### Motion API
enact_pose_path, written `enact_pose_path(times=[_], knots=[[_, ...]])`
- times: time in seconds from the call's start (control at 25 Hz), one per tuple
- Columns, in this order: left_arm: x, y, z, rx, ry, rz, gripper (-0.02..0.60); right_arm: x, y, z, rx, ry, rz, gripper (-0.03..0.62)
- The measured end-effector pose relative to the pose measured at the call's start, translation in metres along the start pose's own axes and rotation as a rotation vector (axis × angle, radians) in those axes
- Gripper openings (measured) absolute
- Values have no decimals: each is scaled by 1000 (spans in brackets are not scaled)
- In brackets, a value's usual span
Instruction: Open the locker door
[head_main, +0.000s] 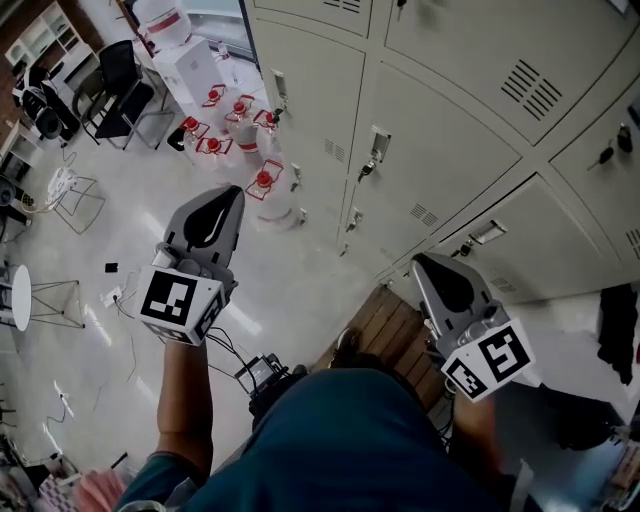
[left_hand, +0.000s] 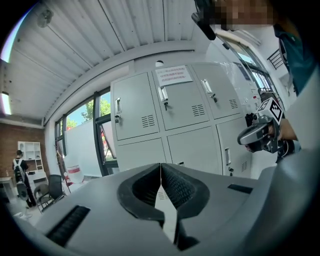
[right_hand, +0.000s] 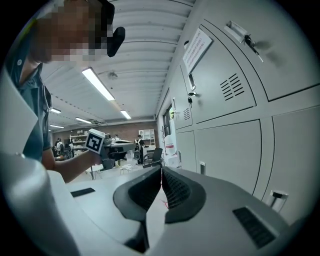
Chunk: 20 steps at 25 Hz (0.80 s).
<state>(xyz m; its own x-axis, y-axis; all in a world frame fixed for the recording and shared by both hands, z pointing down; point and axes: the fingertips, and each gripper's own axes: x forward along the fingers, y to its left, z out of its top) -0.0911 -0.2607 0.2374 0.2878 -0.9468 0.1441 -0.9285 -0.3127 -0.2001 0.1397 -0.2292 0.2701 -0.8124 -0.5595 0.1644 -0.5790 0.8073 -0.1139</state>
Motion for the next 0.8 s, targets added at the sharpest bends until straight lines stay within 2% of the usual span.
enact_pose_path(times=[0.16,0.4,0.6,0.8], knots=[[47,12,-3,17,-7,25,18,14,-27,-1,-1,6,34,37],[107,32,-16,22,28,63,18,31,-54,-7,1,15,66,37],[150,50,-39,55,48,53,18,44,-70,-20,15,26,37,37],[190,77,-70,51,47,36,18,66,-79,-38,12,20,-27,37]])
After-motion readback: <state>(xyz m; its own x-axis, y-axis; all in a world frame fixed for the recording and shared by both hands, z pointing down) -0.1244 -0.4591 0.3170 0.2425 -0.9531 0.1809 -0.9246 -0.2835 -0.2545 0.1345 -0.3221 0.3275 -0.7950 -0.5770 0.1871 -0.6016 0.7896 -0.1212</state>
